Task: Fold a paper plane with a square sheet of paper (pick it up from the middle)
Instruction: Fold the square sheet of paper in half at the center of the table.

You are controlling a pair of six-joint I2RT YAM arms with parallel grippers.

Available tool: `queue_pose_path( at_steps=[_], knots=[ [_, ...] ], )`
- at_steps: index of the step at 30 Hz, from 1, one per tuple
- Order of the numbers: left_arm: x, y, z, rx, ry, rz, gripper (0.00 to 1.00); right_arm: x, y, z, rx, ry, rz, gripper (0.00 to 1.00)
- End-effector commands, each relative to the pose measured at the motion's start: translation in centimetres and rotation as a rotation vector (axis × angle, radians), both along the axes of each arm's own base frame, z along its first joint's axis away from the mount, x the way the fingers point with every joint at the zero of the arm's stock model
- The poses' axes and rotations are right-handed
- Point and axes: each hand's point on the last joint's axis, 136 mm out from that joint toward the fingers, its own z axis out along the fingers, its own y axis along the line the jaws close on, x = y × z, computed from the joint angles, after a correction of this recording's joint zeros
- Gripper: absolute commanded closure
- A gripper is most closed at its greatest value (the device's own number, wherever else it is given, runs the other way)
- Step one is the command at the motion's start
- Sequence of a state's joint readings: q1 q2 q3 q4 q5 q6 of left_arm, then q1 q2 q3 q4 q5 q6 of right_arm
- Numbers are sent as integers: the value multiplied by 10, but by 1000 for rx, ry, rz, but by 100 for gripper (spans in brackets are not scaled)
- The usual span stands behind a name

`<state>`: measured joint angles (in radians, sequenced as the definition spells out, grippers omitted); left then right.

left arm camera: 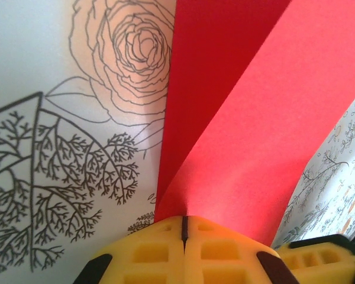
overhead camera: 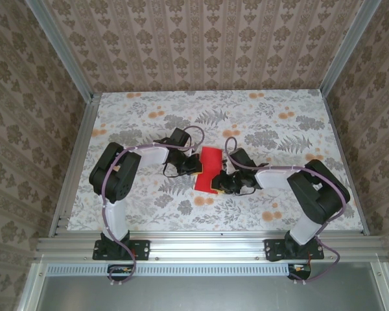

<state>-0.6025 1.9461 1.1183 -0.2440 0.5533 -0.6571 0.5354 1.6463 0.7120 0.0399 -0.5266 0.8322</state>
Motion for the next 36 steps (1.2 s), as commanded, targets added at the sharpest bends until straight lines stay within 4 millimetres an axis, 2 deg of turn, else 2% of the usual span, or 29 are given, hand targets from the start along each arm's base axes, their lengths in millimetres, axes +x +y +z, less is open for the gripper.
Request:
queue_pose_path(
  at_steps=[1, 6, 11, 17, 20, 25, 27, 30, 36],
  knots=[
    [-25, 35, -51, 215, 94, 1, 96, 39, -5, 35, 0, -134, -44, 78],
    [-27, 36, -52, 218, 97, -4, 96, 74, 0, 23, -12, -146, -46, 79],
    [-29, 38, -53, 228, 108, -7, 96, 96, 4, 7, 36, -118, -68, 80],
    [-31, 41, -54, 247, 113, -18, 96, 108, -21, -22, 10, -75, -149, 81],
    [-33, 42, -55, 251, 118, -24, 96, 111, -23, -16, 7, -82, -157, 80],
    [-31, 42, -54, 255, 117, -28, 96, 125, -17, 18, 35, -149, -149, 80],
    [-30, 40, -53, 252, 115, -31, 96, 129, -21, 16, -7, -154, -151, 80],
    [-29, 40, -53, 254, 114, -30, 96, 132, -27, 0, -72, -126, -155, 80],
    [-30, 41, -53, 260, 117, -32, 96, 141, -34, -14, -122, -117, -182, 80]
  ],
)
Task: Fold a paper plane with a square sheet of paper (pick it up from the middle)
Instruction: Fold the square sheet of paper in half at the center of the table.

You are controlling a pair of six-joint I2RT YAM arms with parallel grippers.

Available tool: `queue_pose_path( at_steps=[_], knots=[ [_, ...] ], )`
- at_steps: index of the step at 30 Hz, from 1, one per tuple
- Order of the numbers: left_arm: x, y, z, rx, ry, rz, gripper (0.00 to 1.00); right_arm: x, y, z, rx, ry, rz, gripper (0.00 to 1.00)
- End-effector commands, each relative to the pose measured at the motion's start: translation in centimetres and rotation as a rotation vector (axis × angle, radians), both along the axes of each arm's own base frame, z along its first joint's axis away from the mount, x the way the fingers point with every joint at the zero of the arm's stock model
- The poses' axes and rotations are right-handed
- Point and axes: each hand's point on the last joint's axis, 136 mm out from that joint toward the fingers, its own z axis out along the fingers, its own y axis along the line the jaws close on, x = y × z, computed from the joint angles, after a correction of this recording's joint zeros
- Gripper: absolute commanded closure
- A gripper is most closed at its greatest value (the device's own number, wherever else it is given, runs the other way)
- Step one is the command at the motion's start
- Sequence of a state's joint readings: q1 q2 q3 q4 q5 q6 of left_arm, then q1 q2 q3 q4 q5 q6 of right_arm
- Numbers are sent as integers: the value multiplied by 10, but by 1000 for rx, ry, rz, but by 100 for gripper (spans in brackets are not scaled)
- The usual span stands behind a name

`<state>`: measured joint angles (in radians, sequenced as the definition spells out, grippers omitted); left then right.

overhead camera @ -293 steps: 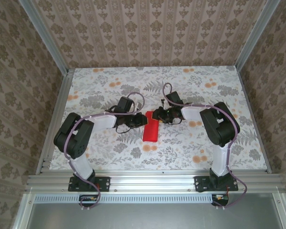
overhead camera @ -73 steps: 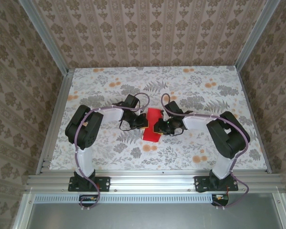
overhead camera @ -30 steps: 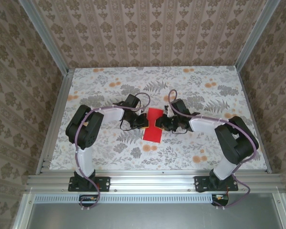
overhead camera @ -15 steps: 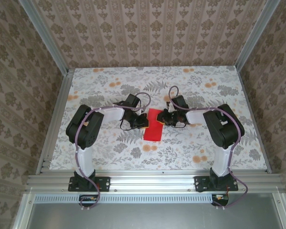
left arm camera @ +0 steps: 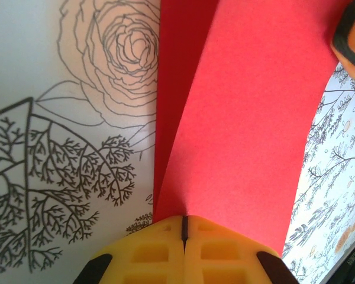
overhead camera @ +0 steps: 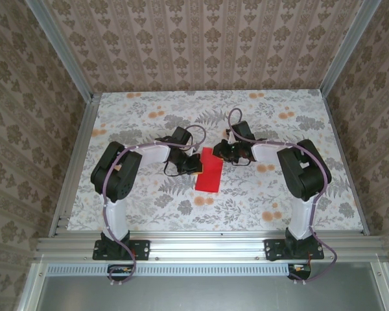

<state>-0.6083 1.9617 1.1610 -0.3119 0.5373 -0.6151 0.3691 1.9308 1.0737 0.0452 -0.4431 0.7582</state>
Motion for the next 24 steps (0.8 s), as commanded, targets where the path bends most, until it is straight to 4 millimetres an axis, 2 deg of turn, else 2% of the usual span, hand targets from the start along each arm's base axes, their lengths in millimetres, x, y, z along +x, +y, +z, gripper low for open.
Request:
queue_pose_path(
  at_steps=[1, 6, 8, 12, 14, 19, 24],
  knots=[
    [-30, 41, -53, 228, 114, 2, 97, 2, -14, -21, -79, 45, -33, 80],
    [-29, 41, -51, 226, 108, 1, 96, 0, -18, -34, -115, 104, -47, 80],
    [-29, 41, -50, 228, 108, 2, 97, 2, -16, -26, -100, 85, -41, 80],
    [-29, 42, -51, 230, 106, 1, 96, 10, -12, 8, -69, 0, -27, 80],
    [-29, 41, -51, 228, 107, 2, 96, 9, -13, 14, -74, -19, -22, 80],
    [-28, 41, -51, 226, 104, 3, 96, 6, -24, -12, -120, 27, -39, 80],
    [-29, 41, -50, 227, 105, 1, 97, 9, -28, -30, -135, 51, -49, 80]
  ],
)
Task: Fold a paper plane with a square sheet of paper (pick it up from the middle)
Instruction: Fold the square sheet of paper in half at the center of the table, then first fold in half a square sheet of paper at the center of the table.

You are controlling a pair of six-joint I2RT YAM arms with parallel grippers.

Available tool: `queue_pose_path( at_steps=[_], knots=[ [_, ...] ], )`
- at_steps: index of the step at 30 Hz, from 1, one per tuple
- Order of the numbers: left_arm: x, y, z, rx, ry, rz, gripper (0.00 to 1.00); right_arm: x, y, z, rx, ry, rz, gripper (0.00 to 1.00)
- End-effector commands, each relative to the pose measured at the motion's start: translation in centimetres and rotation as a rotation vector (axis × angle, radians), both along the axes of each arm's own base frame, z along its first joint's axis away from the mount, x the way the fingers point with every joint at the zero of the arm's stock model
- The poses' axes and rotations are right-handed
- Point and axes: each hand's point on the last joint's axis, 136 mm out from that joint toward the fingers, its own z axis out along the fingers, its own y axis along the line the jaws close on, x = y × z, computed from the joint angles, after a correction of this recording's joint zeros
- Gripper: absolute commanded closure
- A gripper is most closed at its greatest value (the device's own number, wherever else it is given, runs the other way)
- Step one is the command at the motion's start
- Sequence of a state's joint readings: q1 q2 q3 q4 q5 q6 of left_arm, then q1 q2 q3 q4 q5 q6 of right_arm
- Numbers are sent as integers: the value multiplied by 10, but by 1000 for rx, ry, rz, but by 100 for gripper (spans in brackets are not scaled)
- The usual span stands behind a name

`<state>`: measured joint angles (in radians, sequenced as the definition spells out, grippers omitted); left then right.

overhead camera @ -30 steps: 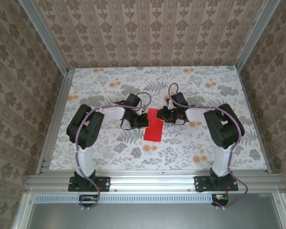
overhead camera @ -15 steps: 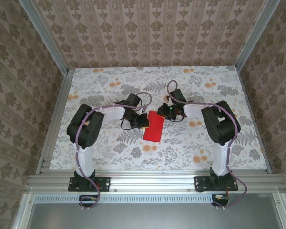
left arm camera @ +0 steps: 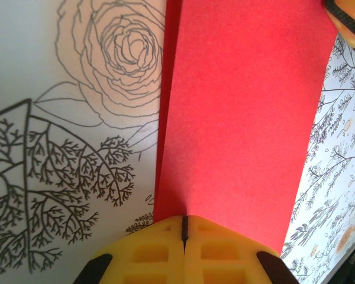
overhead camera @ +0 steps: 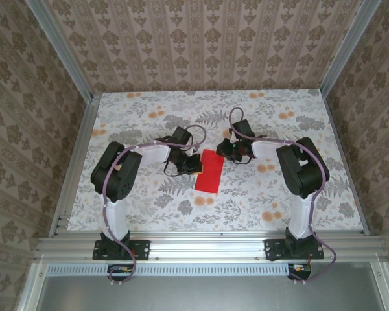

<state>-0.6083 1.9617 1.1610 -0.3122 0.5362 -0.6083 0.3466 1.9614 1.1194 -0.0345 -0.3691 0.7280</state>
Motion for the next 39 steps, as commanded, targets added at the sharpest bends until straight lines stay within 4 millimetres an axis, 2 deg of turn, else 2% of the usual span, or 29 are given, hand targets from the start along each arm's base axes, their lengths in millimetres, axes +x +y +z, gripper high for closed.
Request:
queue_pose_path(
  at_steps=[1, 6, 8, 11, 13, 15, 19, 22, 24, 31, 36, 39],
  knots=[
    [-30, 41, -50, 228, 109, 8, 97, 0, -10, -19, -55, 33, -10, 80],
    [-29, 41, -50, 228, 107, 10, 97, 12, -17, -17, -104, 24, -18, 80],
    [-29, 41, -49, 227, 106, 13, 97, 20, -15, -2, -92, -4, -15, 81],
    [-27, 40, -45, 219, 101, 21, 97, 24, -7, 31, -45, -60, 1, 80],
    [-25, 39, -41, 214, 89, 36, 97, 17, -3, 54, -9, -89, 9, 80],
    [-23, 39, -38, 212, 83, 52, 96, 2, 1, 62, 18, -90, 16, 79],
    [-18, 39, -32, 204, 75, 108, 96, -40, 10, 50, 46, -10, 13, 76],
    [-16, 37, -26, 186, 70, 138, 96, -62, 24, 43, 102, 33, 30, 76],
    [-16, 35, -21, 171, 66, 146, 96, -73, 34, 40, 116, 52, 59, 76],
    [-11, 29, 3, 112, 30, 157, 95, -97, 49, 6, 108, 152, 134, 79],
    [5, 24, 38, 15, -38, 178, 91, -115, 43, -17, 52, 210, 197, 82],
    [17, 21, 60, -75, -76, 192, 86, -127, 44, -24, 20, 214, 267, 83]
  ],
)
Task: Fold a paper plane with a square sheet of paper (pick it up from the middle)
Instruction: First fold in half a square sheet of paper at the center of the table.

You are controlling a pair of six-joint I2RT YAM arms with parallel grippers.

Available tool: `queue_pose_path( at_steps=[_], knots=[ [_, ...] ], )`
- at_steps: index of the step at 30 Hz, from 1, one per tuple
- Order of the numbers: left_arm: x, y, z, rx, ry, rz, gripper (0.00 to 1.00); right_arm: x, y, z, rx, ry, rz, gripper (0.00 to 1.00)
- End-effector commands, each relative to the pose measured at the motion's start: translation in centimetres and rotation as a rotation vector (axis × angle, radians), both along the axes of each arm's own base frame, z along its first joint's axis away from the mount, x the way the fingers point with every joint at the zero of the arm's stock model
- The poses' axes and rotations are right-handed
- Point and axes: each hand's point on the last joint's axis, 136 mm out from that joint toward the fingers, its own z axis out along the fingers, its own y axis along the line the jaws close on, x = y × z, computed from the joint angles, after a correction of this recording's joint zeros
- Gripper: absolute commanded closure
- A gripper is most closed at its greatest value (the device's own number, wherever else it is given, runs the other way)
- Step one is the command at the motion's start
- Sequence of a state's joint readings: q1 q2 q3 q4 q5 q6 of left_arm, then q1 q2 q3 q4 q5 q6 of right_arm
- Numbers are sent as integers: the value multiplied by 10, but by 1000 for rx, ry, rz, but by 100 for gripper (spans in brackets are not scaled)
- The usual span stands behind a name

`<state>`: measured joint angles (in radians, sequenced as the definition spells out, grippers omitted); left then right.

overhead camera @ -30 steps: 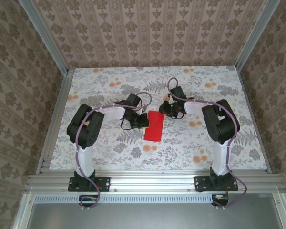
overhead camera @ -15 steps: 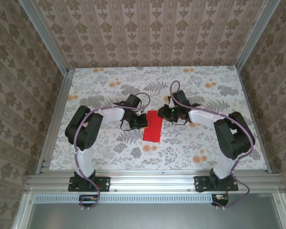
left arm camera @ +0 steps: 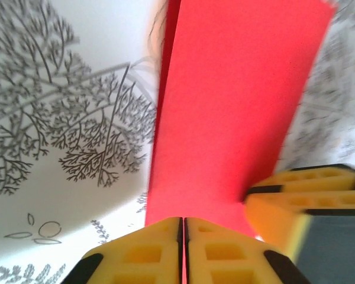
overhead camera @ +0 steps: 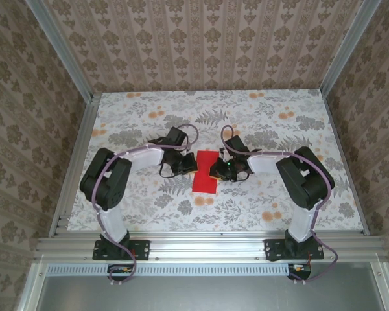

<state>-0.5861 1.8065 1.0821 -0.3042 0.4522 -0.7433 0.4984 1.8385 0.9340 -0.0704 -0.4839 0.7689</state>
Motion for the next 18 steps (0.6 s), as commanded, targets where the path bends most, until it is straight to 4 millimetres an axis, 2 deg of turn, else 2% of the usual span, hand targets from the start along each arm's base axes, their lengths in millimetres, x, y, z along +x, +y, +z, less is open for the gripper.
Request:
queue_pose_path(
  at_steps=[1, 6, 8, 11, 18],
  knots=[
    [15, -2, 34, -106, -61, 28, 83, -27, 2, -16, -30, 47, 117, 83],
    [29, -11, 44, -204, -88, 24, 61, -38, 18, -14, 21, -13, 268, 82],
    [33, -15, 42, -226, -81, 24, 58, -41, 22, -14, 44, -28, 319, 82],
    [36, -21, 35, -254, -62, 24, 58, -44, 26, -12, 74, -56, 374, 82],
    [38, -36, 20, -300, -3, -14, 75, -40, 34, -4, 121, -96, 412, 82]
  ],
)
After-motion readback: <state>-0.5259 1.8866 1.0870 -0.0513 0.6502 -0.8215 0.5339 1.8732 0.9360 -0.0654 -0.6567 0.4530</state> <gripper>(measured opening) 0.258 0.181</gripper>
